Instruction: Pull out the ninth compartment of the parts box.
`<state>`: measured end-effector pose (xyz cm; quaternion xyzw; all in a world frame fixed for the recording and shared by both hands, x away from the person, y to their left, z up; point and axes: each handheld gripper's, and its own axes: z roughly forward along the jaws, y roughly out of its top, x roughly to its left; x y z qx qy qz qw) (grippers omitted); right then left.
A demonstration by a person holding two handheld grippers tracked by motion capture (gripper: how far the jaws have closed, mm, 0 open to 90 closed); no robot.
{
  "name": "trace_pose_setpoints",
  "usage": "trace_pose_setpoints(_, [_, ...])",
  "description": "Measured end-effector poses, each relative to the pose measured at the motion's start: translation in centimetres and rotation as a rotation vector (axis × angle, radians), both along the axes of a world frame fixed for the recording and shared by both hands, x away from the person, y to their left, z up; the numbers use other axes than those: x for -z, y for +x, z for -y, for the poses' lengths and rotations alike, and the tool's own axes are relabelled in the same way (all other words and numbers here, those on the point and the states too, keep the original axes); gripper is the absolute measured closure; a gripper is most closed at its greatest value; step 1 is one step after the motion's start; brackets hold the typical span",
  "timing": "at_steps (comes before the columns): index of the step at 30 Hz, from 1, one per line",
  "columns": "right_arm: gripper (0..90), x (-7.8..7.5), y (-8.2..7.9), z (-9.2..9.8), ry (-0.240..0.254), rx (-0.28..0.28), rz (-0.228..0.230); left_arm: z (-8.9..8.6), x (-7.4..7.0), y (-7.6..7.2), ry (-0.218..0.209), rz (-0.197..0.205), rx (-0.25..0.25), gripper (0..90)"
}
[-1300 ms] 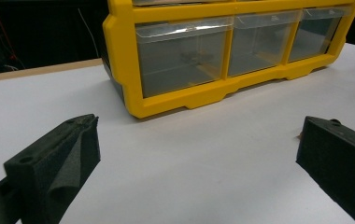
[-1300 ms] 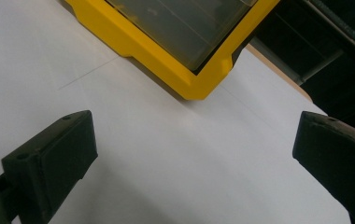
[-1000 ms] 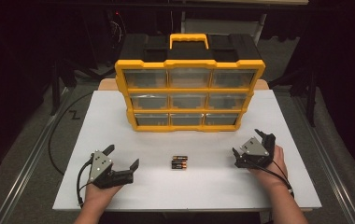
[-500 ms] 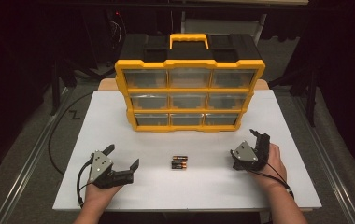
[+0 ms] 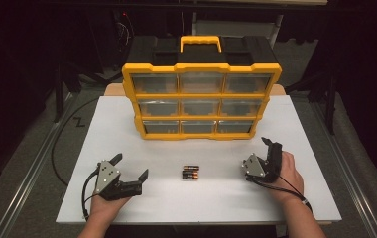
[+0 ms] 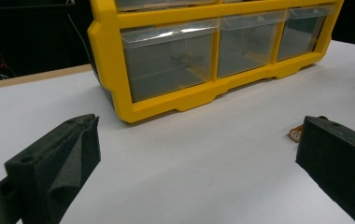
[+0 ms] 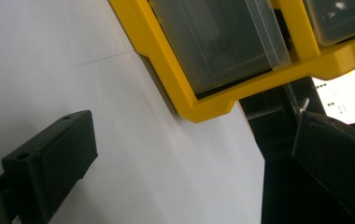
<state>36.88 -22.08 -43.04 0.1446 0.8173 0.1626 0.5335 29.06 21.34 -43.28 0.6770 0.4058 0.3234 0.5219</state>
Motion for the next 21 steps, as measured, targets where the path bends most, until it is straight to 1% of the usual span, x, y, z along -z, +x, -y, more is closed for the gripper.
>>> trace_pose_setpoints(2, [1.1, 0.0, -0.1, -0.1, -0.007, -0.002, 0.004, 0.0, 0.0, 0.0, 0.000, 0.000, 0.000, 0.6])
trace_pose_setpoints(3, [1.1, 0.0, -0.2, -0.3, -0.035, -0.010, 0.017, 0.0, 0.0, 0.0, 0.000, 0.000, 0.000, 0.6])
trace_pose_setpoints(6, [1.2, 0.0, -0.3, -0.6, -0.054, -0.019, 0.033, 0.0, 0.0, 0.0, 0.001, 0.000, 0.000, 0.6])
trace_pose_setpoints(9, [1.3, 0.0, -0.4, -0.8, -0.086, -0.032, 0.053, 0.0, 0.0, 0.0, 0.001, 0.000, 0.000, 0.6])
trace_pose_setpoints(10, [1.3, 0.0, -0.4, -0.8, -0.086, -0.032, 0.053, 0.0, 0.0, 0.0, 0.001, 0.000, 0.000, 0.6])
trace_pose_setpoints(11, [1.3, 0.1, -0.6, -1.0, -0.105, -0.039, 0.064, 0.0, 0.0, 0.0, 0.002, 0.002, -0.002, 0.6])
trace_pose_setpoints(12, [1.3, 0.1, -0.6, -1.0, -0.105, -0.039, 0.064, 0.0, 0.0, 0.0, 0.002, 0.004, -0.004, 0.6])
trace_pose_setpoints(14, [1.4, 0.1, -0.7, -1.2, -0.139, -0.052, 0.082, -0.1, 0.0, 0.0, -0.002, 0.005, -0.004, 0.6])
trace_pose_setpoints(16, [1.4, 0.1, -0.7, -1.3, -0.137, -0.053, 0.088, -0.1, 0.0, 0.0, -0.001, 0.006, -0.005, 0.6])
trace_pose_setpoints(17, [1.6, 0.2, -0.8, -1.5, -0.155, -0.060, 0.093, -0.1, 0.0, 0.0, -0.002, 0.007, -0.005, 0.6])
trace_pose_setpoints(19, [1.6, 0.2, -0.8, -1.6, -0.163, -0.065, 0.095, -0.1, 0.0, 0.0, -0.001, 0.008, -0.005, 0.6])
trace_pose_setpoints(21, [1.8, 0.3, -0.9, -1.8, -0.189, -0.069, 0.101, -0.1, 0.0, 0.0, -0.001, 0.008, -0.004, 0.6])
